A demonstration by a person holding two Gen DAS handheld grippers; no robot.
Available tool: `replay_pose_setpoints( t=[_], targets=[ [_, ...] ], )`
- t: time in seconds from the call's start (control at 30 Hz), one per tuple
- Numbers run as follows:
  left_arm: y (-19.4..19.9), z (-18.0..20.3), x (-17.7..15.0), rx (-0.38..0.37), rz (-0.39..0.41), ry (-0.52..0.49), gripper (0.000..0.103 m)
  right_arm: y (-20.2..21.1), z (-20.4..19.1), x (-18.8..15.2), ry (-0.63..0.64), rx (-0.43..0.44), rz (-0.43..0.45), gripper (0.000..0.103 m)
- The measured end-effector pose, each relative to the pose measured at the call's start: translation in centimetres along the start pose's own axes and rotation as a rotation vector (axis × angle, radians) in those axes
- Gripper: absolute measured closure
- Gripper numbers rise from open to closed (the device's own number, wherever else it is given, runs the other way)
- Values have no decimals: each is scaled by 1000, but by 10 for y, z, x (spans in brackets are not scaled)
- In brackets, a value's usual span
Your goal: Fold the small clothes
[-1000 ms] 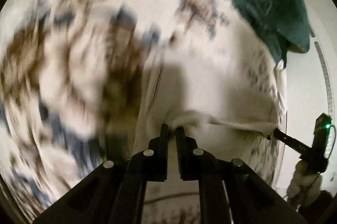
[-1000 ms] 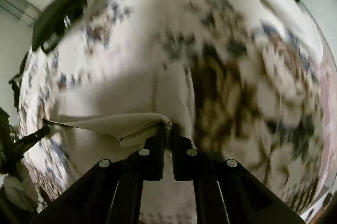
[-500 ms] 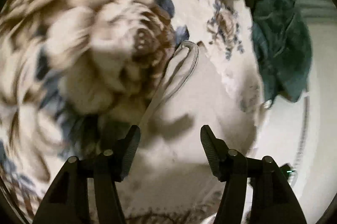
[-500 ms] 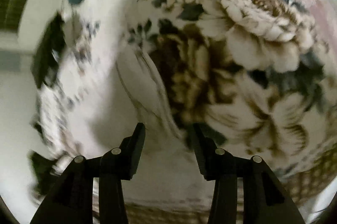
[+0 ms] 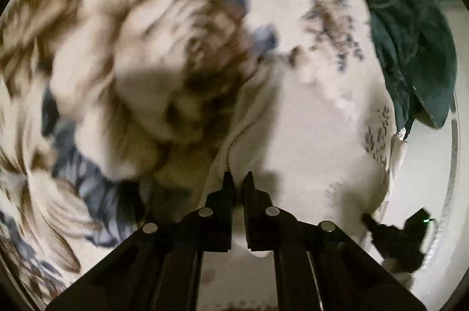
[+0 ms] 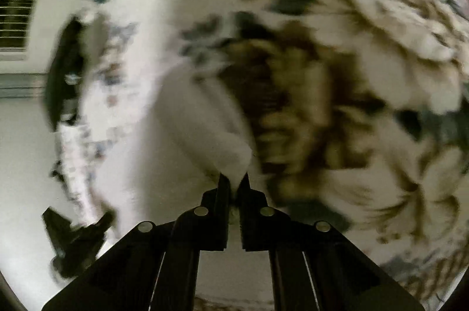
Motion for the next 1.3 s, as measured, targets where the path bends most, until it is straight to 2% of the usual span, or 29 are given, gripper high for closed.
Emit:
replay_pose_setpoints(
  t=[0.07, 0.13, 0.17, 0.2, 0.27, 0.3, 0.33, 0.37, 0.4, 0.43, 0.47, 0.53, 0.57, 0.63, 0.67, 0.7, 0.83, 0.87, 0.9, 0.93, 0.97, 1.0, 1.07, 1.17, 1.3],
  targets=[
    [3, 2, 0, -46, -34, 5, 93, -6, -3, -3, 31, -17, -48, 97],
    [14, 9, 6, -15, -42, -27, 85, -1, -6, -1, 44, -33, -62, 82],
    [20, 12, 8, -5, -34, -42, 79, 5, -4, 3, 42, -72, -48, 64],
    [28, 18, 10, 20, -15, -70, 77, 15, -3, 8, 39, -113, -14, 59],
    [42, 32, 21, 94, 44, -139, 76, 41, -5, 18, 38, -158, 94, 59],
    [47, 39, 27, 110, 70, -175, 73, 55, -12, 24, 48, -153, 151, 58],
    [48, 46, 33, 120, 89, -205, 69, 62, -19, 27, 58, -129, 176, 58],
    [46, 56, 38, 125, 110, -237, 56, 67, -36, 32, 89, -51, 201, 58],
    [43, 66, 43, 113, 127, -262, 51, 66, -47, 35, 110, 3, 199, 58],
    [38, 73, 48, 86, 137, -284, 51, 57, -65, 38, 139, 101, 168, 59],
    [30, 79, 54, 76, 141, -295, 51, 48, -74, 41, 145, 164, 145, 59],
    [7, 77, 68, 100, 123, -291, 51, 24, -85, 50, 116, 264, 101, 59],
    [-8, 70, 76, 110, 96, -274, 51, 6, -82, 57, 82, 269, 75, 59],
    [-26, 52, 85, 111, 60, -216, 51, -17, -64, 69, 37, 217, 68, 59],
    [-36, 44, 88, 73, 34, -176, 49, -28, -49, 77, 3, 170, 74, 64],
    [-39, 39, 89, 39, 22, -143, 49, -34, -41, 81, -18, 164, 75, 70],
    [-25, 43, 84, -69, 7, -91, 50, -34, -41, 85, -43, 213, 52, 70],
    [-16, 46, 82, -96, 17, -89, 50, -29, -42, 83, -45, 230, 44, 64],
    [-7, 47, 78, -115, 31, -92, 46, -20, -43, 82, -47, 253, 36, 52],
    [1, 46, 75, -130, 39, -97, 41, -10, -40, 80, -48, 260, 41, 46],
    [4, 43, 71, -138, 40, -100, 32, 0, -36, 77, -44, 255, 52, 36],
    [4, 39, 67, -145, 34, -101, 27, 8, -31, 74, -39, 243, 61, 29],
    [-6, 22, 61, -157, -3, -74, 27, 12, -15, 68, -35, 219, 48, 29],
    [-29, 13, 51, -199, -49, -46, 27, -9, 10, 52, -53, 237, -69, 29],
    [-39, 27, 50, -263, -70, -73, 26, -38, 5, 37, -7, 308, -165, 29]
  ],
)
Point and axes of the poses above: each gripper's, at about its wrist camera, not at the fingertips, and y roughly against the way its jaws point, z to its right, x to its top, the point moved 9 cm from there along -y, roughly the way its jaws point, and after that the axes turned 6 degrees about -z, right-handed, at the moved point
